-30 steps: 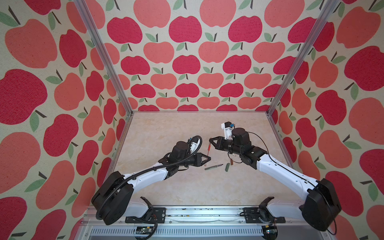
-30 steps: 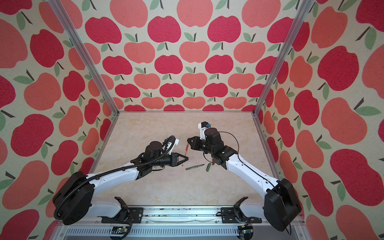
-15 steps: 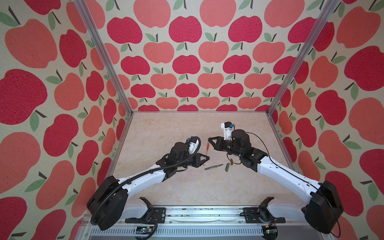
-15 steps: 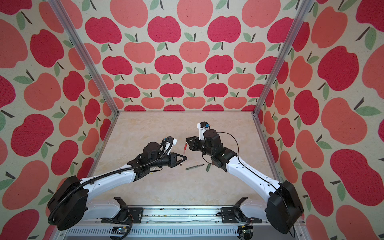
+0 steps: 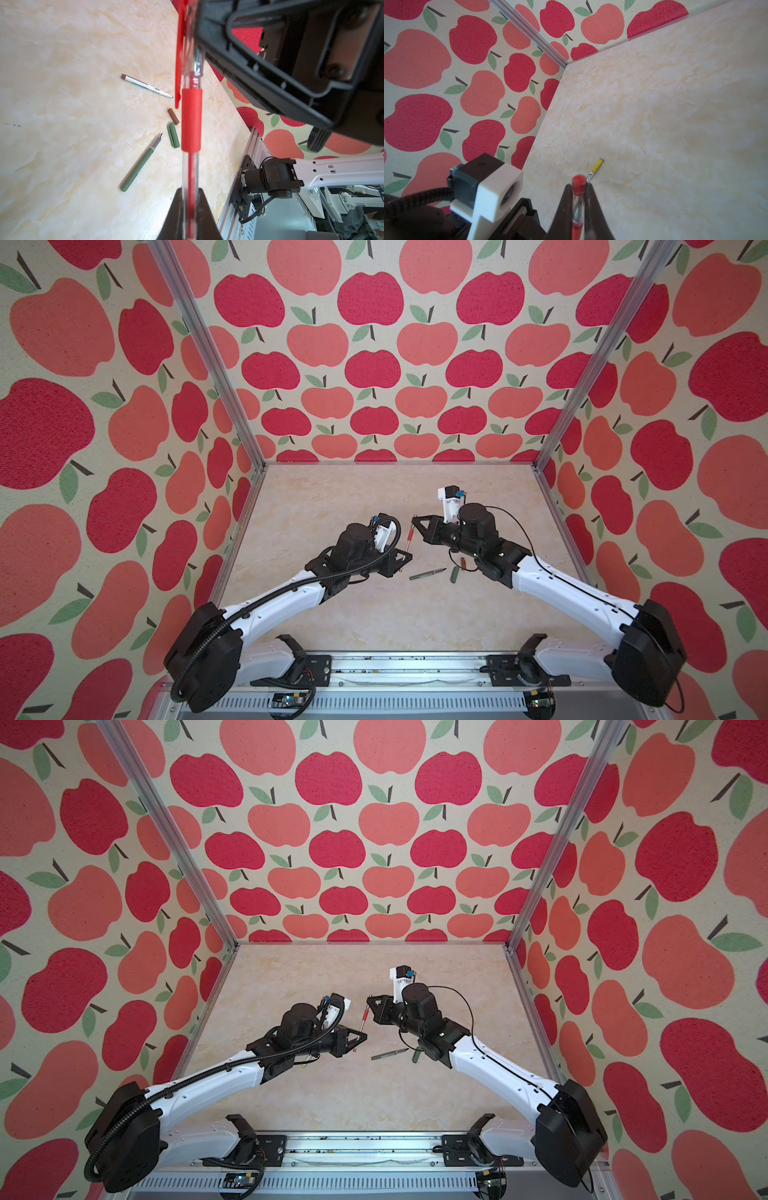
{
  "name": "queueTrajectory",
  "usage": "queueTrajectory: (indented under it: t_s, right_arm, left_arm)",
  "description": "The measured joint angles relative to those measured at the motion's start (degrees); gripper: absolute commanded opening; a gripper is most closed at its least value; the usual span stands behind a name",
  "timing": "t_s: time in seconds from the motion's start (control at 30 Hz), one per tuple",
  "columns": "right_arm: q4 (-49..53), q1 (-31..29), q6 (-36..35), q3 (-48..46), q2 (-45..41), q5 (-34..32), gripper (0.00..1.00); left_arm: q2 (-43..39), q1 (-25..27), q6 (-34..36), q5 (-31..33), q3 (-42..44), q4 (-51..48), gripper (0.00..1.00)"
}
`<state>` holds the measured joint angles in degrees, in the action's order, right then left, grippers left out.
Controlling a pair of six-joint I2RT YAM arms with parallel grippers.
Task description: Insert the pens into the pen caps
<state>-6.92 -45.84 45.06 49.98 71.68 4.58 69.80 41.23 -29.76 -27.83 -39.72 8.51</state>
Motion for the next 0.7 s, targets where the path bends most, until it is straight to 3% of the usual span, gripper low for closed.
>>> queueTrajectory:
  t_s: [0.7]
  right_arm:
    - [-6.99,-2.93,0.90,-2.58,0.42,-4.81,0.06]
  left_arm:
    - [-1.62,-1.88,4.28,0.42,-0.42,-2.84,0.00]
